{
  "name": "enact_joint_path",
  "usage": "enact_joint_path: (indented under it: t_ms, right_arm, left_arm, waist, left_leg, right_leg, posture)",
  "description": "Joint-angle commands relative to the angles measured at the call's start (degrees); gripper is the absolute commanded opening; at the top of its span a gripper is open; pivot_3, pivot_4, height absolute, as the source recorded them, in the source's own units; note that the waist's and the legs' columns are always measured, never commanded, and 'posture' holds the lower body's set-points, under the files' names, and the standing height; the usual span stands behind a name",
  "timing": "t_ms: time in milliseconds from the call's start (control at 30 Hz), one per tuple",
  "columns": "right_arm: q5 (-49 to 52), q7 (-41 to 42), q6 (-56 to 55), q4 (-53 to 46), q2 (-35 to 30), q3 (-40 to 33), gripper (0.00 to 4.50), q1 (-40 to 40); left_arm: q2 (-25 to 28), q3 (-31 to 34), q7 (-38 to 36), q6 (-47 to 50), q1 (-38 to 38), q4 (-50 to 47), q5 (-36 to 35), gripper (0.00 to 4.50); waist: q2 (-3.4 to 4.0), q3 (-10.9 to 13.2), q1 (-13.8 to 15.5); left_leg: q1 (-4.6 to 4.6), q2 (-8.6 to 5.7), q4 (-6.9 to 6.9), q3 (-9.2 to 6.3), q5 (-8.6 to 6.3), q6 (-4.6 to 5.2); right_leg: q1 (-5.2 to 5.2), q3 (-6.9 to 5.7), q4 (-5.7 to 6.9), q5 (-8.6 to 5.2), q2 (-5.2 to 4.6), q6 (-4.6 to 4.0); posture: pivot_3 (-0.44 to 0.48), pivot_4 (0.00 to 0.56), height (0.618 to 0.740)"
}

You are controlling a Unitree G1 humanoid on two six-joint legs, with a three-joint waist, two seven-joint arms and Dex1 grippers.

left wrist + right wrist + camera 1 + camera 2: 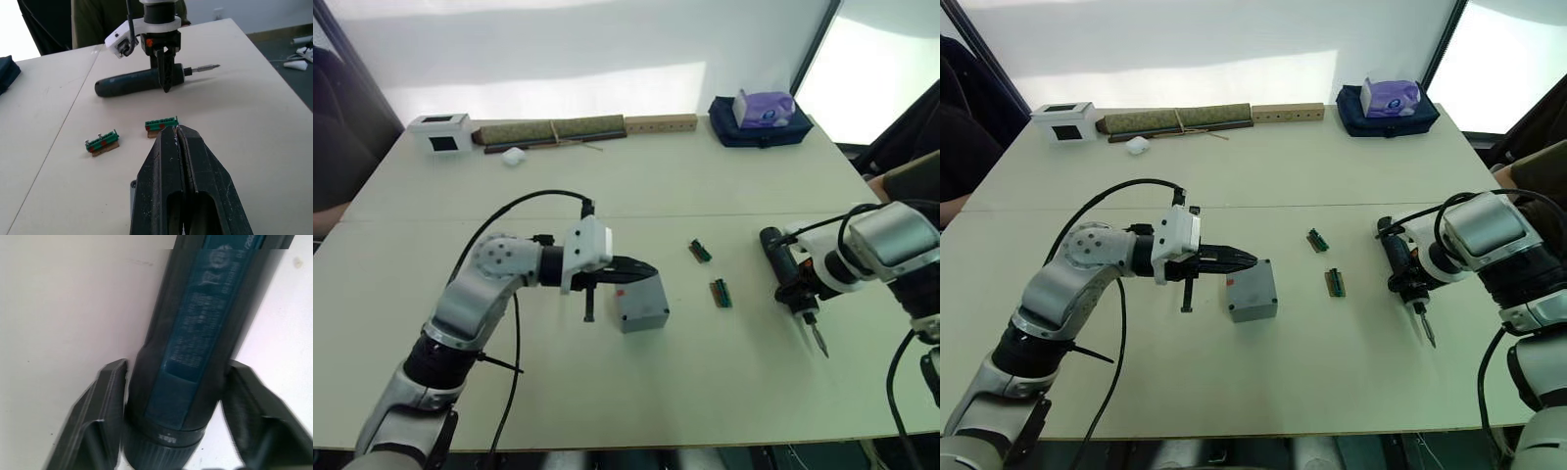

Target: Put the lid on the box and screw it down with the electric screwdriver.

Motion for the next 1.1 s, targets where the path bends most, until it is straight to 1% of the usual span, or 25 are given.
enact_joint_path:
  t_ms: [33,133,267,333,400,467,533,567,600,700,733,800,867,933,1100]
  right_arm:
    - [0.74,0.67,0.63,0.32,0.94,-1.45,1.81,-0.93]
    - [1.40,0.97,1.51,-0.99,-0.36,-3.67,1.81,-1.35]
    - [3.09,1.15,2.18,-5.70,-2.14,-8.12,1.81,-2.54]
    - [3.94,0.84,1.97,-7.82,-1.48,-11.22,1.81,-3.06]
    - [5.37,1.01,-3.64,-12.35,0.72,-17.33,1.81,-2.81]
    - [7.51,-0.38,-7.94,-16.70,5.56,-25.70,1.81,-2.12]
    - [9.48,-3.57,-17.42,-23.19,13.38,-34.90,1.81,0.40]
    - [9.34,-5.10,-23.34,-26.66,16.76,-37.68,1.81,2.25]
    - [8.96,-5.92,-27.48,-29.57,18.81,-38.98,1.81,4.21]
    - [8.36,-8.06,-32.01,-33.70,21.86,-39.38,1.81,7.65]
    - [9.08,-9.92,-32.66,-34.63,24.17,-40.22,1.81,8.44]
    - [8.88,-11.71,-39.78,-38.06,28.99,-40.00,1.81,11.55]
    - [10.19,-11.32,-46.73,-41.75,33.79,-39.60,1.81,15.15]
    - [10.34,-12.09,-50.07,-43.32,36.91,-38.75,1.81,17.62]
    - [9.48,-13.44,-54.64,-44.80,40.05,-35.04,1.81,22.08]
  left_arm:
    - [0.51,1.72,0.62,0.06,-0.02,-1.73,-0.87,0.00]
    - [0.78,1.99,0.67,0.34,-0.06,-1.35,-1.22,0.00]
    - [2.08,2.26,0.12,0.24,0.41,-0.27,-0.85,0.00]
    - [3.01,1.83,-0.43,-0.66,0.64,0.77,0.15,0.00]
    - [3.62,1.40,-1.22,-1.52,0.81,2.08,0.72,0.00]
    - [3.68,1.00,-1.82,-1.94,0.59,3.26,0.82,0.00]
    - [3.42,0.37,-2.37,-2.29,0.00,4.59,1.28,0.00]
    - [3.38,0.17,-2.69,-2.62,-0.20,5.33,1.61,0.00]
    - [3.27,-0.09,-2.89,-2.87,-0.38,5.98,1.96,0.00]
    - [3.05,-0.36,-3.49,-3.54,-0.54,7.38,2.61,0.00]
    - [2.88,-0.62,-3.68,-3.70,-0.62,7.84,2.91,0.00]
    - [2.43,-1.50,-4.04,-3.95,-0.88,9.09,3.85,0.00]
    - [1.52,-2.38,-4.29,-4.03,-1.34,10.38,4.57,0.00]
    - [0.73,-3.06,-4.39,-3.94,-1.38,11.55,5.01,0.00]
    - [-0.40,-5.19,-4.55,-4.64,-0.89,14.44,7.46,0.00]
  waist:
    - [0.00,0.00,0.03]
    - [0.01,0.00,0.08]
    - [0.06,0.03,0.13]
    - [0.06,0.03,0.16]
    - [0.06,0.03,0.14]
    - [0.06,0.04,-0.08]
    - [0.05,0.03,-0.05]
    - [0.04,0.03,0.05]
    - [0.04,0.02,0.25]
    - [0.02,0.01,1.25]
    - [0.02,0.01,1.44]
    - [0.01,0.01,1.55]
    - [0.02,0.01,1.49]
    - [0.04,0.02,1.46]
    - [0.03,0.02,1.33]
  left_leg:
    - [0.00,0.00,0.00,-0.01,0.00,0.00]
    - [0.00,0.00,0.00,0.00,0.00,0.00]
    - [-0.04,-0.01,0.00,0.01,0.00,0.00]
    - [-0.05,-0.01,0.00,0.01,0.00,0.00]
    - [-0.06,-0.01,0.00,0.01,0.00,0.00]
    - [-0.06,-0.01,-0.01,0.05,0.00,0.00]
    - [-0.06,0.03,0.00,0.05,0.00,0.00]
    - [-0.06,0.08,0.00,0.05,0.00,0.00]
    - [-0.07,0.09,-0.01,0.00,0.00,0.00]
    - [-0.28,0.08,0.01,-0.10,0.03,-0.05]
    - [-0.31,0.05,0.10,-0.09,0.03,-0.05]
    - [-0.36,-0.08,0.20,0.00,0.03,-0.02]
    - [-0.44,-0.11,0.41,0.00,0.02,0.09]
    - [-0.51,-0.11,0.53,-0.02,0.01,0.11]
    - [-0.57,-0.08,0.81,-0.03,0.01,0.12]
  right_leg:
    - [0.00,0.00,0.01,0.00,0.01,0.00]
    - [0.00,0.00,0.03,0.00,0.01,0.00]
    - [-0.06,0.01,0.04,0.00,0.01,0.00]
    - [-0.09,0.01,0.06,0.00,0.02,0.00]
    - [-0.09,0.01,0.07,0.00,0.02,0.00]
    - [-0.12,0.04,0.09,0.00,0.03,0.01]
    - [-0.13,0.06,0.13,0.00,0.12,0.01]
    - [-0.14,0.07,0.14,0.00,0.18,0.01]
    - [-0.13,0.05,0.14,0.00,0.22,0.01]
    - [-0.23,-0.08,0.13,0.00,0.21,0.01]
    - [-0.22,-0.09,0.13,0.00,0.18,0.02]
    - [-0.21,-0.07,0.11,0.09,0.03,0.17]
    - [-0.20,-0.08,0.14,0.13,0.00,0.24]
    - [-0.23,-0.09,0.18,0.14,0.11,0.27]
    - [-0.26,-0.09,0.39,0.15,0.16,0.27]
  posture:
    - [0.000,0.150,0.740]
    - [0.000,0.150,0.740]
    - [0.000,0.150,0.740]
    - [0.000,0.150,0.740]
    - [0.000,0.150,0.740]
    - [0.000,0.150,0.740]
    - [0.000,0.150,0.740]
    - [0.000,0.150,0.740]
    - [0.000,0.150,0.740]
    - [0.000,0.150,0.740]
    - [0.000,0.150,0.740]
    - [0.000,0.150,0.740]
    - [0.000,0.150,0.740]
    - [0.000,0.150,0.740]
    - [0.000,0.150,0.740]
